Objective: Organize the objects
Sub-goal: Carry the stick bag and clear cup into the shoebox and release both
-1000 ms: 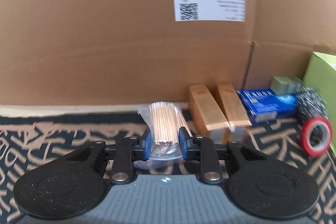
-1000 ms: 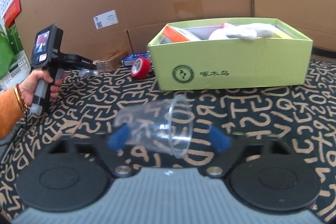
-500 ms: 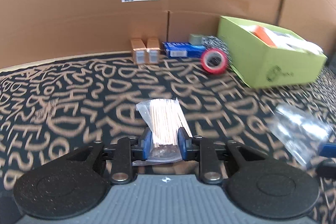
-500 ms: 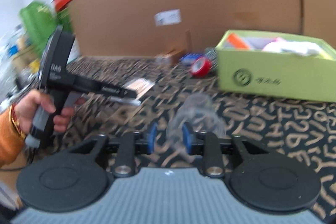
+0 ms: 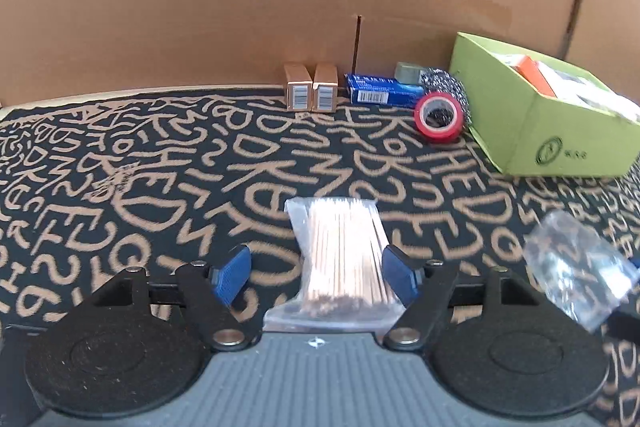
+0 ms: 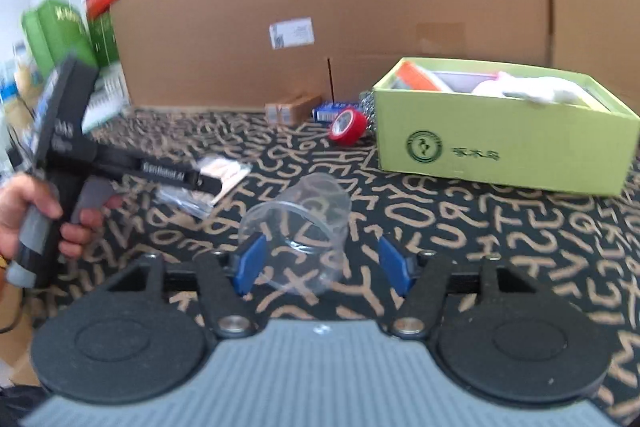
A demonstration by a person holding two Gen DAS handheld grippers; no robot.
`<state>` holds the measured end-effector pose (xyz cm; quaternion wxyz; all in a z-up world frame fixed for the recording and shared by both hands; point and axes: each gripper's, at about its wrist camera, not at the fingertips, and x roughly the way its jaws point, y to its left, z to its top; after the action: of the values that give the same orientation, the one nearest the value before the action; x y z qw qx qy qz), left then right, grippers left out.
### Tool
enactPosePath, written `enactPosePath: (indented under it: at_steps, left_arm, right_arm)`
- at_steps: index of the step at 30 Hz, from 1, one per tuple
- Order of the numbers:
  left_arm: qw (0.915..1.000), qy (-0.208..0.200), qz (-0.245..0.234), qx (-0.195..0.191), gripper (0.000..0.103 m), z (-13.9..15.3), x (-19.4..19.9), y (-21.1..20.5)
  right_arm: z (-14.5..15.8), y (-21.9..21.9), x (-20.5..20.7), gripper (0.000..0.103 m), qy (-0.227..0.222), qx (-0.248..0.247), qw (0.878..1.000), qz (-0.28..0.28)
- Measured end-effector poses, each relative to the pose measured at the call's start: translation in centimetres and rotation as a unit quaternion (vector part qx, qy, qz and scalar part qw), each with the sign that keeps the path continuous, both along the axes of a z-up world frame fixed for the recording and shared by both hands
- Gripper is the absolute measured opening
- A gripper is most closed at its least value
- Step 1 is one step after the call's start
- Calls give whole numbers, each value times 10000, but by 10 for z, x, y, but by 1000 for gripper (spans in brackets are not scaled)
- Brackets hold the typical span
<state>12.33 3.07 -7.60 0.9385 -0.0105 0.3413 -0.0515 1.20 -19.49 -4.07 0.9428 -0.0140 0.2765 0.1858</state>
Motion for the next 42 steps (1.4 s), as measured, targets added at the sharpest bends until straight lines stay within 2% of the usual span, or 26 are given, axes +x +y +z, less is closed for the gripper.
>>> enactPosePath:
  at_steps: [2, 4, 5, 6, 7, 9, 11, 13, 14, 17, 19, 20, 24, 32, 38, 42]
  left_arm:
    - [10000, -9, -65, -11, 76, -2, 5, -6]
    - [9998, -36, -169, 100, 65, -2, 6, -13]
    - [9996, -55, -251, 144, 57, -2, 5, -16]
    - [9993, -60, -310, 174, 57, -2, 4, -18]
    - [9992, -66, -339, 188, 58, -3, 3, -20]
    - [9991, -109, -326, 243, 70, -5, 2, -21]
    - [9990, -157, -294, 299, 73, -7, 2, -22]
    - [9988, -164, -354, 298, 65, -6, 0, -23]
    - [9987, -157, -402, 254, 52, -4, -1, -23]
    - [9986, -99, -492, 166, 34, -1, -6, -26]
    - [9984, -62, -563, 63, 29, 1, -10, -28]
    - [9982, -43, -600, 5, 27, 2, -12, -30]
    - [9968, -131, -768, -187, 26, 15, -23, -39]
    - [9886, -778, -1258, -290, 26, 67, -32, -70]
    - [9782, -1181, -1683, -301, 26, 105, -19, -106]
    - [9736, -1396, -1787, -246, 26, 124, 1, -132]
  right_arm:
    - [-4, 9, 14, 44, 40, -143, 9998, -140]
    - [-7, 13, 25, 31, 96, -43, 9998, -170]
    - [-9, 13, 30, 17, 172, 6, 9997, -181]
    - [-11, 13, 34, 12, 239, 80, 9995, -206]
    - [-13, 13, 36, 12, 271, 169, 9993, -210]
    - [-15, 11, 36, 12, 324, 301, 9988, -206]
    - [-18, 12, 35, 12, 348, 333, 9986, -199]
    - [-18, 10, 32, 12, 378, 396, 9983, -215]
    - [-18, 9, 30, 12, 398, 430, 9980, -225]
    - [-16, 5, 22, 12, 325, 477, 9979, -292]
    - [-15, 2, 19, 12, 267, 585, 9973, -347]
    - [-13, 0, 19, 8, 233, 658, 9969, -357]
    - [-4, -7, 14, 4, 45, 926, 9950, -376]
    - [40, -34, -1, 4, -698, 1150, 9894, -552]
    - [82, -66, 1, 4, -1451, 956, 9795, -1015]
    - [104, -88, 15, 4, -1794, 740, 9715, -1362]
